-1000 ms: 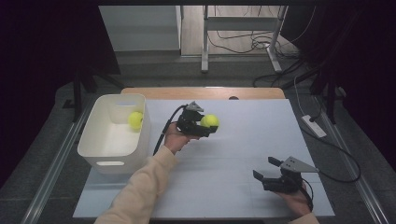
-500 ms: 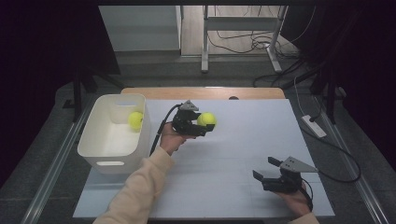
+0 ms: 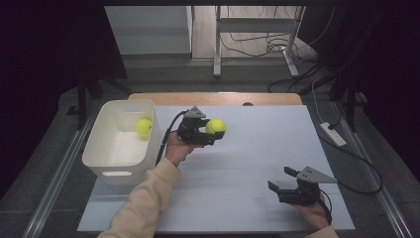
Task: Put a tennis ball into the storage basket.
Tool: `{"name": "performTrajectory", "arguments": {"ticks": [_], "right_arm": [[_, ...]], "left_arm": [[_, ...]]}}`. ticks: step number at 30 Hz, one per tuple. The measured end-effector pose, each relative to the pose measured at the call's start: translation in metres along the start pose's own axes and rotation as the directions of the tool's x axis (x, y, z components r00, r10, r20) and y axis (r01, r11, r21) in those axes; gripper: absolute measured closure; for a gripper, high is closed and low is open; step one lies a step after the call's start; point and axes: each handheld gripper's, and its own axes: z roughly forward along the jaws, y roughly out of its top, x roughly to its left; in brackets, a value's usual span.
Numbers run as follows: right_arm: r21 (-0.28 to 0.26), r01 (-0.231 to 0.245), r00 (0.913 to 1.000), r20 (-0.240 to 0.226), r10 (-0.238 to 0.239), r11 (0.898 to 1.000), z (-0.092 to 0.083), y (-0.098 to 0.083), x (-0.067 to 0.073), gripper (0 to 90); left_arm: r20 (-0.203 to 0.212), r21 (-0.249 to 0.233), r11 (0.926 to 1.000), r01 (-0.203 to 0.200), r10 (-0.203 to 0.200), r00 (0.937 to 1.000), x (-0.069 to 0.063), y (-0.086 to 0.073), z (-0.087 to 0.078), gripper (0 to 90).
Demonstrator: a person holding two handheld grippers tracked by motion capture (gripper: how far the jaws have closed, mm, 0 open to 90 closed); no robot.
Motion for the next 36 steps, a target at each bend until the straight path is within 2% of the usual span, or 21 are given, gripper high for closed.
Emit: {"name": "performTrajectory", "arguments": {"ticks": [36], "right_arm": [[0.001,0.007,1.0,0.001,-0.007,1.0,0.001,0.0,0.0,13.6]], "left_arm": [[-0.053,-0.064,0.998,-0.005,0.002,0.9986,0.003,-0.003,-0.042,27.6]]}}
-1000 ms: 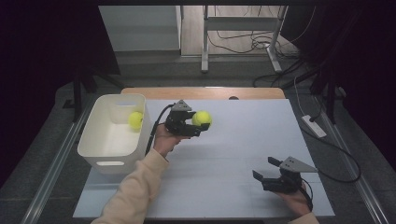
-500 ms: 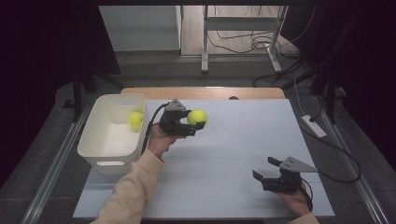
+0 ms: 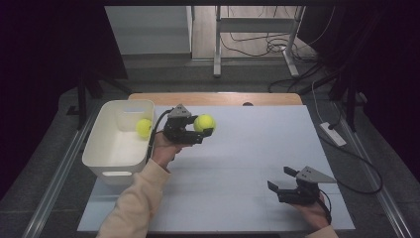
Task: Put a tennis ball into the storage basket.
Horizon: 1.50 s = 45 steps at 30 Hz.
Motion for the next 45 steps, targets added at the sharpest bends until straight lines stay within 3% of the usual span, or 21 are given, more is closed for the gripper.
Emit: {"name": "performTrajectory", "arguments": {"ticks": [20,45], "right_arm": [[-0.002,-0.001,1.0,0.0,0.001,1.0,0.0,0.0,0.0,13.6],[-0.009,-0.005,1.0,0.005,0.005,1.0,0.0,0.001,0.0,13.6]], "left_arm": [[-0.036,-0.03,0.9996,0.004,-0.006,0.9993,0.004,0.0,-0.026,27.6],[-0.079,-0.072,0.9971,0.027,-0.033,0.9964,0.011,0.003,-0.048,27.5]]}}
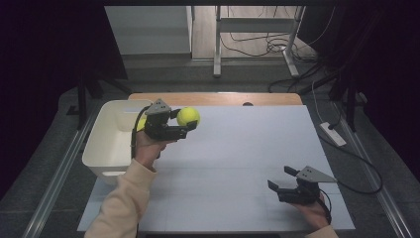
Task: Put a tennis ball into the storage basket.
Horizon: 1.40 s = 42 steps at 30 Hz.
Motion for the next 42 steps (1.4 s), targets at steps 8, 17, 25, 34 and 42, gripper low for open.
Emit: {"name": "performTrajectory", "arguments": {"ticks": [8,17,25,34,42], "right_arm": [[-0.004,0.0,1.0,0.0,0.0,1.0,0.0,0.0,0.0,13.6],[-0.02,-0.003,1.0,-0.008,0.003,1.0,-0.002,0.003,0.002,13.6],[-0.016,-0.003,1.0,-0.006,0.003,1.0,-0.001,0.003,0.002,13.6],[-0.019,-0.005,1.0,-0.007,0.005,1.0,-0.001,0.003,0.002,13.6],[-0.014,-0.002,1.0,-0.005,0.002,1.0,-0.001,0.003,0.002,13.6]], "left_arm": [[-0.014,-0.011,0.9999,0.0,0.0,0.9999,0.003,0.001,-0.009,27.5],[-0.034,-0.019,0.9998,0.008,-0.009,0.9994,0.009,0.001,-0.02,27.5],[-0.058,-0.024,0.9996,0.017,-0.018,0.9982,0.016,-0.001,-0.028,27.5],[-0.085,-0.041,0.9989,0.023,-0.027,0.9961,0.022,-0.002,-0.038,27.5],[-0.105,-0.052,0.9979,0.038,-0.044,0.9935,0.03,-0.004,-0.046,27.5]]}}
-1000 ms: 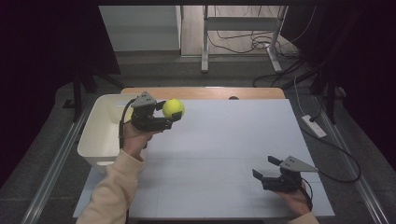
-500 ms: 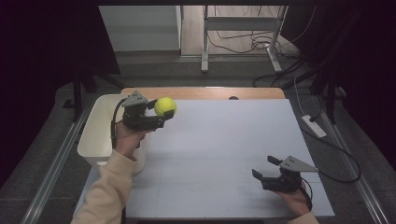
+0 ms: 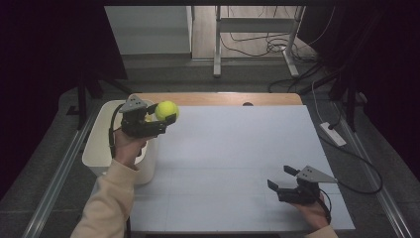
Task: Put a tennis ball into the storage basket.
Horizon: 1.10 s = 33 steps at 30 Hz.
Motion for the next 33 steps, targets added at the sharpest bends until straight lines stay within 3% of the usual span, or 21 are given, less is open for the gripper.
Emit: {"name": "performTrajectory", "arguments": {"ticks": [17,33], "right_arm": [[0.003,0.001,1.0,0.002,-0.001,1.0,0.0,0.0,0.0,13.6],[-0.004,-0.001,1.0,0.001,0.001,1.0,0.002,0.001,0.0,13.6]], "left_arm": [[-0.06,-0.007,0.9994,0.034,-0.035,0.9976,0.02,-0.007,-0.02,27.5],[-0.115,0.002,0.9975,0.07,-0.069,0.991,0.039,-0.013,-0.033,27.5]]}}
